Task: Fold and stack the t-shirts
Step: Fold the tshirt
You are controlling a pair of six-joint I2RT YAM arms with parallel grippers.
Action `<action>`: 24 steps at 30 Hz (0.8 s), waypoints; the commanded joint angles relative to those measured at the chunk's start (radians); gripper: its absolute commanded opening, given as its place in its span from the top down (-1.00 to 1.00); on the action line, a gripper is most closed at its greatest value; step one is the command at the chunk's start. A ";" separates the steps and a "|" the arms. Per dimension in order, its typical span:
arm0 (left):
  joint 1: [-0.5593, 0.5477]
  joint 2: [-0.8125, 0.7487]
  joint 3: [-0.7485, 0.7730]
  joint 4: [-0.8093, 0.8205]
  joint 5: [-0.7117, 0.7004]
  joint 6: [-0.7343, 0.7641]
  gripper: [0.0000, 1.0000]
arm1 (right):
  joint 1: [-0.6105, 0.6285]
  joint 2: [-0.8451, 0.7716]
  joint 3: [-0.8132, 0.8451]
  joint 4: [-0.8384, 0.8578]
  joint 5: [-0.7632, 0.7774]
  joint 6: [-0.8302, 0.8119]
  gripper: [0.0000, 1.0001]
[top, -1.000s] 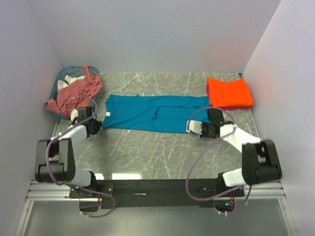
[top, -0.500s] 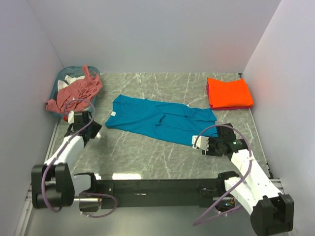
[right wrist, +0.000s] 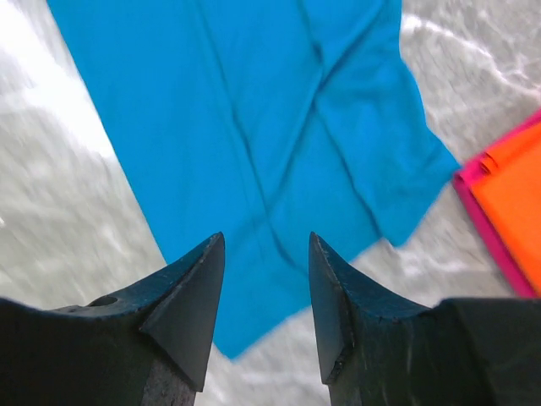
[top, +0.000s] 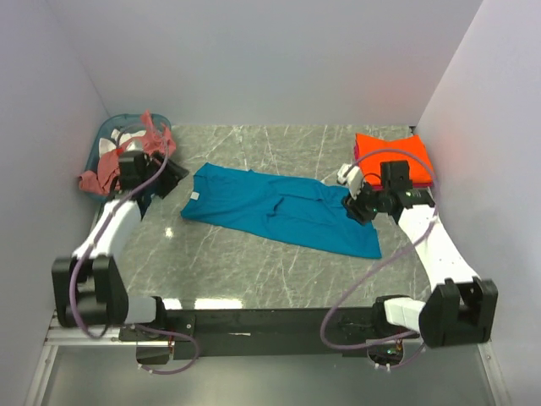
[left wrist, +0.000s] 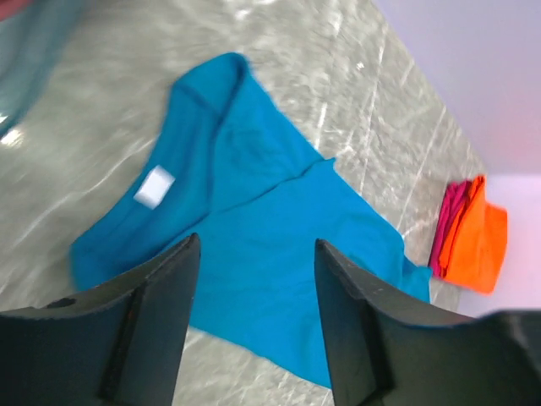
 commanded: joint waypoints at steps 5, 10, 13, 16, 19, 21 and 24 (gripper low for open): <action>-0.082 0.367 0.308 -0.019 0.130 0.114 -0.14 | -0.022 0.200 0.134 0.102 -0.142 0.261 -0.02; -0.132 0.571 0.522 -0.126 0.096 0.131 0.02 | -0.053 0.295 0.200 0.062 -0.214 0.264 0.01; -0.168 0.672 0.608 -0.204 0.035 0.114 0.06 | -0.061 0.285 0.179 0.086 -0.219 0.272 0.01; -0.201 0.749 0.699 -0.281 -0.071 0.095 0.05 | -0.061 0.278 0.160 0.095 -0.227 0.272 0.00; -0.223 0.838 0.821 -0.396 -0.185 0.055 0.10 | -0.091 0.281 0.156 0.095 -0.236 0.269 0.01; -0.232 0.915 0.889 -0.473 -0.236 0.022 0.12 | -0.101 0.281 0.157 0.092 -0.247 0.267 0.01; -0.237 0.996 0.986 -0.574 -0.302 0.009 0.20 | -0.113 0.275 0.160 0.091 -0.263 0.267 0.01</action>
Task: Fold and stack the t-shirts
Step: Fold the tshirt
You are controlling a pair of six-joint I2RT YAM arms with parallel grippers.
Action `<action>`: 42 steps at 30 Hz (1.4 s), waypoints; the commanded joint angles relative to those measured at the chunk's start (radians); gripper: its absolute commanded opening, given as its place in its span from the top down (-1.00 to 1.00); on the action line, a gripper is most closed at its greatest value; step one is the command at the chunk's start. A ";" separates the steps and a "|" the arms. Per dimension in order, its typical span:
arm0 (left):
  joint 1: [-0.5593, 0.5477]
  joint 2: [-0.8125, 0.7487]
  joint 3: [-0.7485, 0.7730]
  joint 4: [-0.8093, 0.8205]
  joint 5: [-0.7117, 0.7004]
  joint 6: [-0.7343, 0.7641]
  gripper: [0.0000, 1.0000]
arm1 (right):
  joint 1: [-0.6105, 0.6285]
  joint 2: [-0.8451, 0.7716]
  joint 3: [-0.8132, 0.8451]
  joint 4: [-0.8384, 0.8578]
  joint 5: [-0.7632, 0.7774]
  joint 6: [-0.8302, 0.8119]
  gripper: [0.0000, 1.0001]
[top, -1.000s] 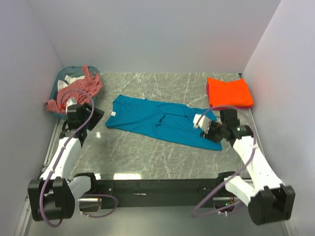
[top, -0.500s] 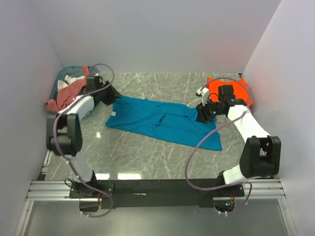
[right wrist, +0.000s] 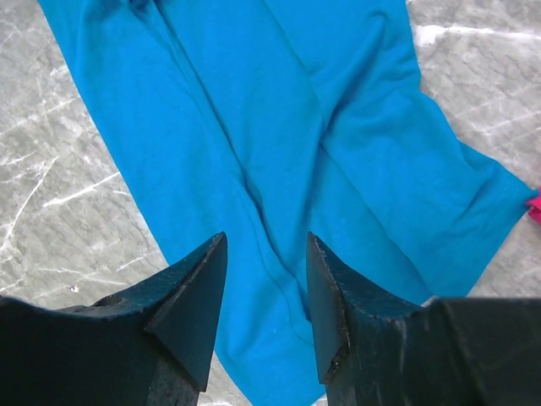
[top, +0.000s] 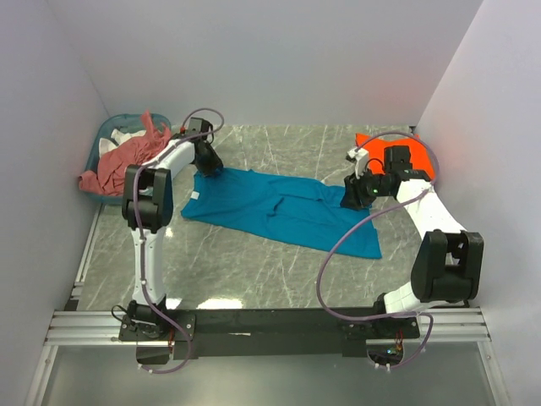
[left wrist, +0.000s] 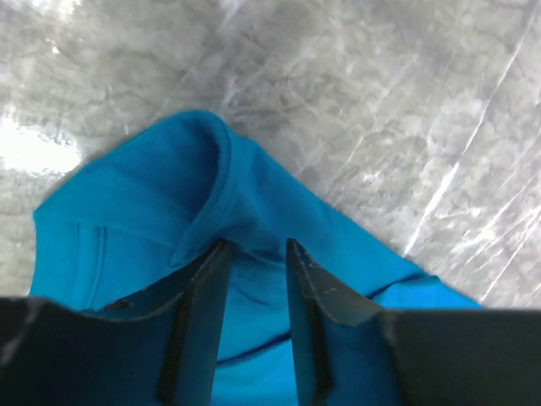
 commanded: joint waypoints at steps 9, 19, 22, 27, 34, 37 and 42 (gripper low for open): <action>0.044 0.188 0.210 -0.170 -0.125 0.003 0.58 | -0.025 -0.075 0.020 -0.008 -0.079 0.005 0.02; 0.106 0.453 0.609 -0.171 0.033 -0.058 0.58 | -0.012 -0.058 0.038 -0.054 -0.063 -0.066 0.03; 0.138 0.470 0.604 -0.085 0.111 -0.129 0.57 | 0.087 -0.050 0.020 -0.072 0.014 -0.145 0.02; 0.166 0.515 0.684 -0.010 0.219 -0.195 0.53 | 0.297 -0.049 -0.091 0.055 0.290 -0.170 0.00; 0.204 0.510 0.676 0.057 0.263 -0.230 0.45 | 0.533 0.036 -0.131 0.136 0.493 -0.125 -0.02; 0.212 0.510 0.678 0.073 0.293 -0.231 0.43 | 0.566 0.074 -0.126 0.153 0.554 -0.110 -0.02; 0.206 0.469 0.655 0.108 0.360 -0.215 0.35 | 0.614 0.099 -0.158 0.176 0.606 -0.096 -0.03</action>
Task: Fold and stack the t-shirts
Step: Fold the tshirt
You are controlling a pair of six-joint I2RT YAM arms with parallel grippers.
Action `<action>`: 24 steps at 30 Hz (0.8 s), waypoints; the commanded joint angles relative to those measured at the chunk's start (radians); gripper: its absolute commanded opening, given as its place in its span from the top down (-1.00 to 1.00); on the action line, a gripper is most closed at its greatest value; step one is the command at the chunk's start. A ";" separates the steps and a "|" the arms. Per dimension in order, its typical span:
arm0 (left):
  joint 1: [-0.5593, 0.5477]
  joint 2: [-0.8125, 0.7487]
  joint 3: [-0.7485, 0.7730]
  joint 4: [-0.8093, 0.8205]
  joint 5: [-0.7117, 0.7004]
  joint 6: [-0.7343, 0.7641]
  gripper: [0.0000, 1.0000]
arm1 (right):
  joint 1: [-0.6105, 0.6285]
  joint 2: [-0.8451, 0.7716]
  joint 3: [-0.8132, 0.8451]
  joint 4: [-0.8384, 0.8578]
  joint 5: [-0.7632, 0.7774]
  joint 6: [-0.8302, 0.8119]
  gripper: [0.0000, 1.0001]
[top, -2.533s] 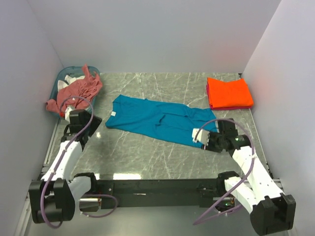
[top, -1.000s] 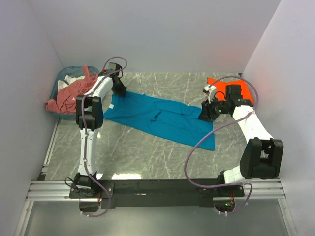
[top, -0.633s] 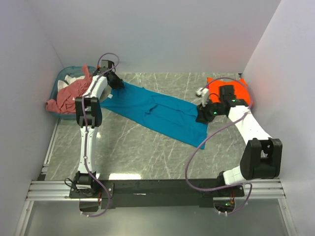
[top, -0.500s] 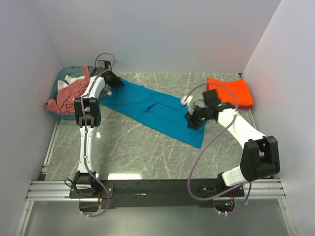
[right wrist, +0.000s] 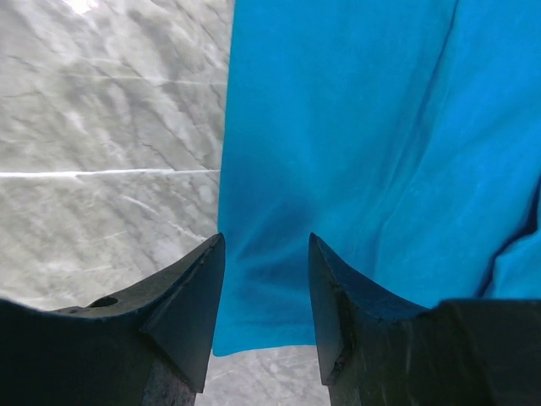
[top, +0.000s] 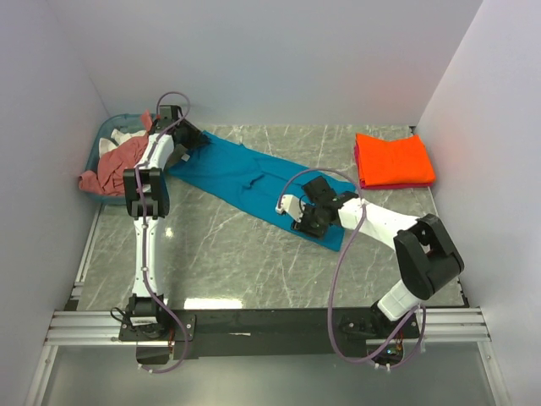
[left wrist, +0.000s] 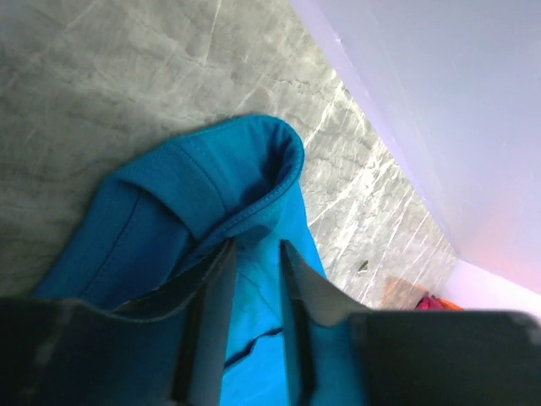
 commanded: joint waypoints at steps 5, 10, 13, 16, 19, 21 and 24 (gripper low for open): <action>-0.007 -0.118 -0.065 0.053 0.086 0.041 0.23 | 0.032 0.017 -0.051 0.050 0.080 0.041 -0.03; -0.021 -0.260 -0.121 0.057 0.111 0.087 0.05 | 0.053 0.010 -0.095 0.052 0.081 0.055 -0.03; -0.050 -0.358 -0.180 0.070 0.118 0.126 -0.06 | 0.056 0.024 -0.114 0.069 0.105 0.063 -0.02; -0.056 -0.483 -0.282 0.114 0.114 0.162 -0.20 | 0.060 0.055 -0.118 0.072 0.119 0.061 0.18; -0.058 -0.621 -0.376 0.125 0.071 0.221 -0.22 | 0.061 0.066 -0.111 0.046 0.104 0.061 0.59; -0.056 -0.739 -0.459 0.125 0.014 0.274 -0.24 | 0.070 0.066 -0.104 0.020 0.102 0.063 0.84; -0.050 -0.866 -0.603 0.143 -0.032 0.310 -0.28 | 0.105 0.049 -0.101 -0.029 0.102 0.064 1.00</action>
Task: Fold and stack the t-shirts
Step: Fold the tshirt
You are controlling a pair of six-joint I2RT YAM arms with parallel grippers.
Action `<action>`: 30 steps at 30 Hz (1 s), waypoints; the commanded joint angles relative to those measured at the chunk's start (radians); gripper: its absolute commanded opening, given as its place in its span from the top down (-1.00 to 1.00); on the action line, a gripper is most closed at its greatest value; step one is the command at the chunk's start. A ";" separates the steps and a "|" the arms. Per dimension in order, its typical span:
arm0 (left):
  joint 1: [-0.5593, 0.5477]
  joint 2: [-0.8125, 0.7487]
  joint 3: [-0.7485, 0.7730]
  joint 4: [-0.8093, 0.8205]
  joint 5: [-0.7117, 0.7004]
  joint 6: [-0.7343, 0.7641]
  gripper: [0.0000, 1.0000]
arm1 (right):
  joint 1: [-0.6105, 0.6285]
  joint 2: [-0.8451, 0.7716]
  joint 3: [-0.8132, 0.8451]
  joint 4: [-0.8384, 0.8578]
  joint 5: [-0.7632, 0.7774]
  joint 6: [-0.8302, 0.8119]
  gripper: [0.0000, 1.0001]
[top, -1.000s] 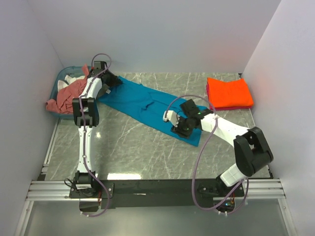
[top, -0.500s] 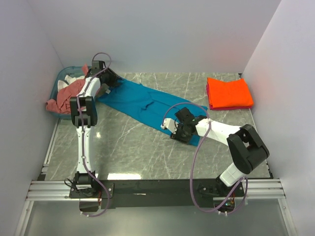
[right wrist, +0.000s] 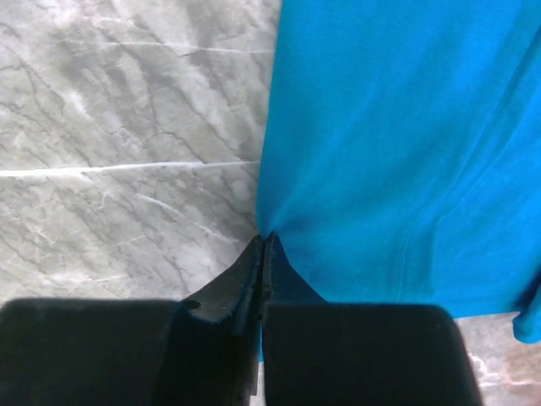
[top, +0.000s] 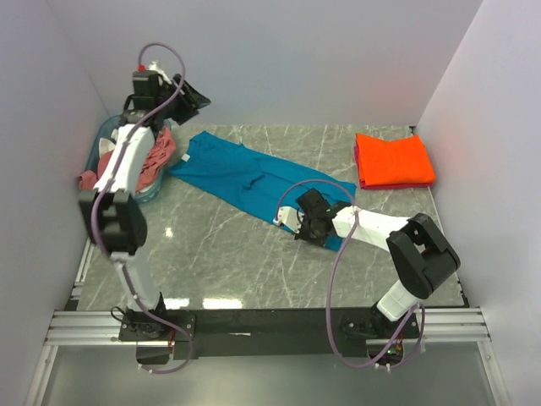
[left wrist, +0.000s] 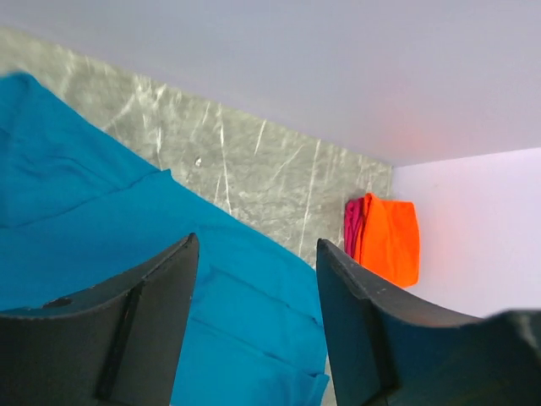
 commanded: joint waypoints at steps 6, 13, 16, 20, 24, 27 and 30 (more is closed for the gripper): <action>0.025 -0.518 -0.419 0.088 -0.073 0.120 -0.33 | 0.205 -0.027 0.008 -0.181 -0.017 0.059 1.00; 0.025 -0.819 -0.729 0.042 -0.070 0.161 -0.36 | 0.450 -0.011 0.027 -0.247 -0.077 0.162 1.00; 0.026 -0.923 -0.828 0.013 -0.082 0.172 -0.39 | 0.519 -0.010 0.053 -0.277 -0.137 0.159 1.00; 0.026 -1.011 -0.955 -0.010 -0.070 0.169 -0.40 | 0.549 -0.050 0.120 -0.357 -0.229 0.114 0.61; 0.026 -1.104 -1.069 -0.018 -0.122 0.150 -0.48 | 0.462 -0.145 0.188 -0.373 -0.201 0.073 0.15; 0.026 -1.143 -1.156 0.022 -0.116 0.114 -0.54 | 0.245 -0.141 0.284 -0.392 -0.311 0.033 0.07; 0.028 -1.141 -1.214 0.058 -0.099 0.071 -0.53 | 0.031 -0.074 0.373 -0.333 -0.408 0.062 0.03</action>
